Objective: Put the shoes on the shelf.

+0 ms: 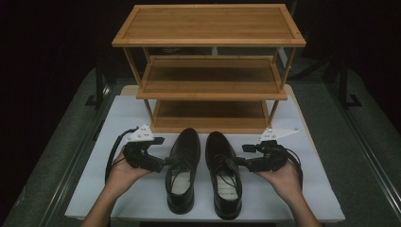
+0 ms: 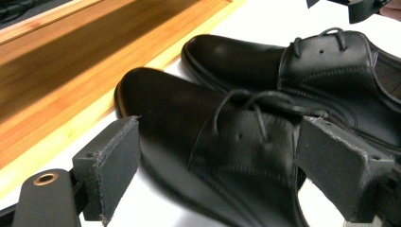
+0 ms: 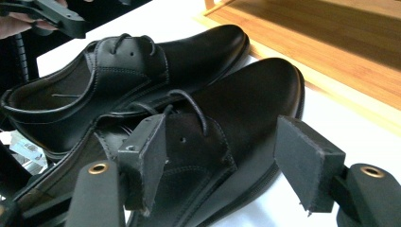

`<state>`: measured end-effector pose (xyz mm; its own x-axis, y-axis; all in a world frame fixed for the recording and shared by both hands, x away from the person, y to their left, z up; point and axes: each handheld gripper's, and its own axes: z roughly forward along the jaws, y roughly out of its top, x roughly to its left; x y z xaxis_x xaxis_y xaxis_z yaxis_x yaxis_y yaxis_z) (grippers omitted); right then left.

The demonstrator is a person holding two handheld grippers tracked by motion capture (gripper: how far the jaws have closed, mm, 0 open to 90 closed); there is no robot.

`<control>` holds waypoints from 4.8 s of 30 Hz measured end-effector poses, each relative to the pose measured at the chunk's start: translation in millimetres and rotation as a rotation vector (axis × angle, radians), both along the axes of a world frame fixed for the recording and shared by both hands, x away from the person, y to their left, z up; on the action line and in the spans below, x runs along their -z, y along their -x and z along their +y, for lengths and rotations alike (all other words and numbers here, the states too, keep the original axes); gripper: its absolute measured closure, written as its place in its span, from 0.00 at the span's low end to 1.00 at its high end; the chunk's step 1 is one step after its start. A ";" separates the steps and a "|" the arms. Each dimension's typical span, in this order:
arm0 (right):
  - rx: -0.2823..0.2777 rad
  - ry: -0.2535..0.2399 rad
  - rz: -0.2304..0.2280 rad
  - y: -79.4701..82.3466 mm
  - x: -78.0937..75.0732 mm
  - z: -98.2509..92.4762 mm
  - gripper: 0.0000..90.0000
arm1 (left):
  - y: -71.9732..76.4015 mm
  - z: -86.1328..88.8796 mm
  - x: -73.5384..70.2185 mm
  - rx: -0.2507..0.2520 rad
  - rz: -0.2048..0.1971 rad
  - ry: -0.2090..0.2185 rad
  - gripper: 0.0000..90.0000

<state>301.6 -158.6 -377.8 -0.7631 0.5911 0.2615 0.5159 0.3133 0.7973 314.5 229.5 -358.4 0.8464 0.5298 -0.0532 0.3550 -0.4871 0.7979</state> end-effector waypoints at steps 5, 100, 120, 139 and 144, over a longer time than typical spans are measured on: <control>-0.013 -0.003 -0.006 2.3 -2.6 3.1 0.38 | -3.8 -11.5 5.6 0.020 0.019 0.003 0.16; 0.117 0.062 -0.107 -41.2 -25.3 -3.3 0.96 | -42.0 -25.4 -23.0 -0.012 -0.089 -0.006 0.97; 0.218 0.092 -0.119 -109.2 -3.2 13.8 0.96 | -106.0 -44.6 -0.3 -0.123 -0.135 -0.018 0.97; 0.258 0.073 -0.127 -129.2 6.8 17.2 0.96 | -128.4 -59.1 16.6 -0.150 -0.133 -0.003 0.97; 0.253 0.069 -0.129 -127.0 7.5 17.2 0.94 | -126.4 -56.5 18.2 -0.131 -0.118 0.014 0.94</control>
